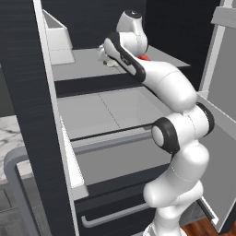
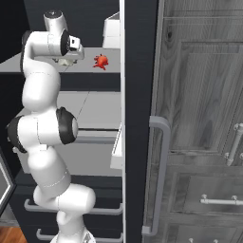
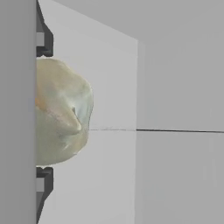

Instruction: Retrieve the bottle and the shaker from the cabinet and place them next to the mixing bowl on the counter. Then add garlic from the fridge to the mixing bowl.

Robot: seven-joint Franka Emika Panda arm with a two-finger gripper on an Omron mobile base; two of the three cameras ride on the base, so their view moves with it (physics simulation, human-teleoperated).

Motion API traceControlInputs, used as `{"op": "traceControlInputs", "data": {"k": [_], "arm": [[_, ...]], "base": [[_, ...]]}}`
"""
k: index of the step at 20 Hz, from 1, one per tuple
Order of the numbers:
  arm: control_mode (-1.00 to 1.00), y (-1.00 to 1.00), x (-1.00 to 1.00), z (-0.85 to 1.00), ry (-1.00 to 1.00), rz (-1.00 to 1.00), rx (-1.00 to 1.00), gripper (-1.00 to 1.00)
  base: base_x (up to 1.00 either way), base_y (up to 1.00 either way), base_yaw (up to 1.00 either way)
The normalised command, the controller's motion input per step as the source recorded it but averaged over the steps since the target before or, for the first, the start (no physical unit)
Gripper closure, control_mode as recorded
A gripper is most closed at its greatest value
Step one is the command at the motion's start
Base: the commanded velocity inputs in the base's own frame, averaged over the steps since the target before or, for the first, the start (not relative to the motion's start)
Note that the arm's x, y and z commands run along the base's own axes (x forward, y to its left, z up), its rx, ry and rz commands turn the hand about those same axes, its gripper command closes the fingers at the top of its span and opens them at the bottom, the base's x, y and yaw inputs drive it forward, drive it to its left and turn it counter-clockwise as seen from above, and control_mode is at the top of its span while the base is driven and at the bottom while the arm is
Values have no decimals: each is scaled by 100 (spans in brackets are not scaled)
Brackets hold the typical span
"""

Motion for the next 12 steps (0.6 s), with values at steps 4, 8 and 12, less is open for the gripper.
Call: {"op": "traceControlInputs", "data": {"k": [4, 8, 12], "arm": [[-100, 0, 12, -13, 0, -8, 0, -100], [-100, 0, 0, 0, 0, 0, 0, -100], [-100, 0, 0, 0, 0, 0, 0, -100]], "base": [[0, 0, 0], [0, 0, 0], [0, 0, 0]]}}
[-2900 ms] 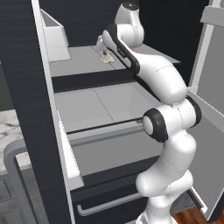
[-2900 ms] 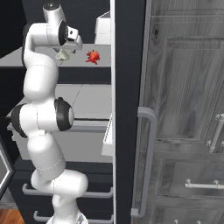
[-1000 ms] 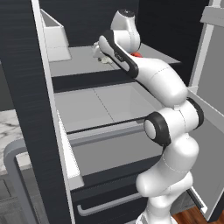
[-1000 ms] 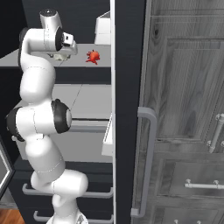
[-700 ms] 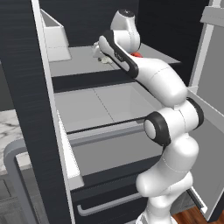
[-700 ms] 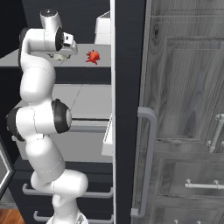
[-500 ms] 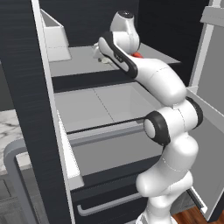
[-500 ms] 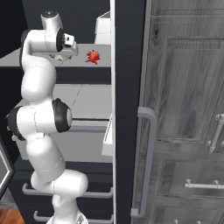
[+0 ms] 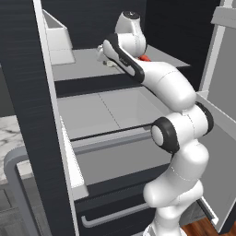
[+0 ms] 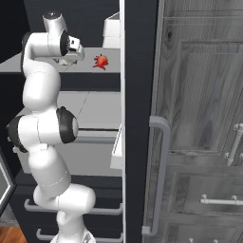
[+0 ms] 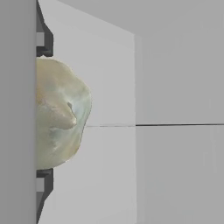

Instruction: Retrieve the bottle and the shaker from the cabinet and place them next to the mixing bowl on the counter. Then add garlic from the fridge to the mixing bowl.

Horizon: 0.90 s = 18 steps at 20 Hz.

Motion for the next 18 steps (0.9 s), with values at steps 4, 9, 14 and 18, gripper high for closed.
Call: {"op": "traceControlInputs", "data": {"k": [4, 9, 14, 18], "arm": [[-100, 0, 0, 0, 0, 0, 0, 100], [-100, 0, 0, 0, 0, 0, 0, 100], [-100, 0, -58, 8, -6, 0, 1, 100], [-100, -8, -100, 15, -12, 0, 6, 100]], "base": [[0, 0, 0], [0, 0, 0], [0, 0, 0], [0, 0, 0]]}}
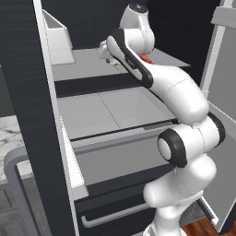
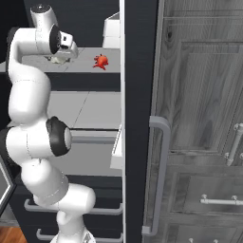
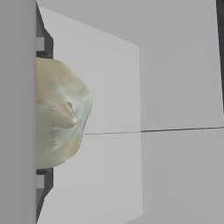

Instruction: Retrieve the bottle and the shaker from the cabinet and place them next to the mixing bowl on the counter. Then add garlic from the fridge to the mixing bowl.

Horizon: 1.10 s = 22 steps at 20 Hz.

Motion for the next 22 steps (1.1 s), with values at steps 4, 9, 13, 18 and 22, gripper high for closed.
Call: {"op": "traceControlInputs", "data": {"k": [4, 9, 13, 18, 22], "arm": [[-100, -8, -100, 0, -11, 0, 5, 100], [-100, -18, -100, 14, -7, 0, 4, 100], [-100, -23, -100, 34, -1, 0, 1, 100], [-100, -29, -100, 11, 0, 0, 0, 100], [-100, -17, -100, -35, 4, 0, 0, 100]], "base": [[0, 0, 0], [0, 0, 0], [0, 0, 0], [0, 0, 0], [0, 0, 0]]}}
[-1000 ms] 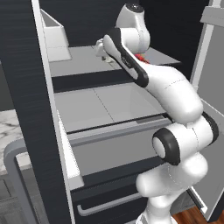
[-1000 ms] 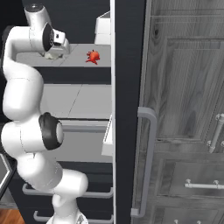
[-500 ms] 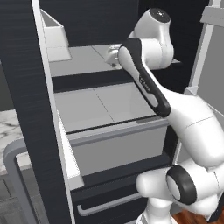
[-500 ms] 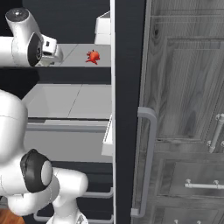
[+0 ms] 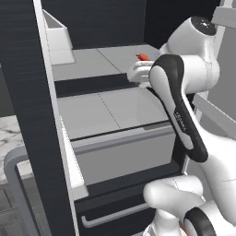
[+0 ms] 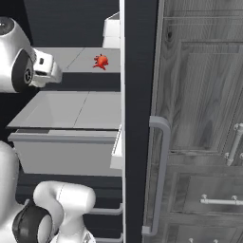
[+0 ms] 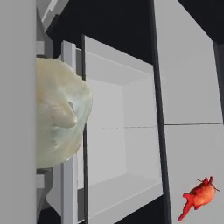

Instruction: Retrieve the bottle and the shaker from the cabinet and place them next to the mixing bowl on the counter. Then add garlic from the fridge to the mixing bowl.

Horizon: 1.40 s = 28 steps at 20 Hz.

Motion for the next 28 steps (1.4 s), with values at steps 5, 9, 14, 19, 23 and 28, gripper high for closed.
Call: {"op": "traceControlInputs", "data": {"k": [5, 9, 14, 19, 23, 28], "arm": [[-100, -8, -100, -50, 6, 0, 0, 100], [-100, 0, -98, -28, 4, 0, 0, 100], [-100, 0, -35, -1, 0, 0, 0, 100], [-100, 0, 0, 0, 0, 0, 0, 100], [-100, 0, 0, 0, 0, 0, 0, 100], [100, 0, 0, 0, 0, 0, 0, 100]], "base": [[0, 0, 0], [0, 0, 0], [0, 0, 0], [0, 0, 0], [0, 0, 0], [-74, 1, 0]]}}
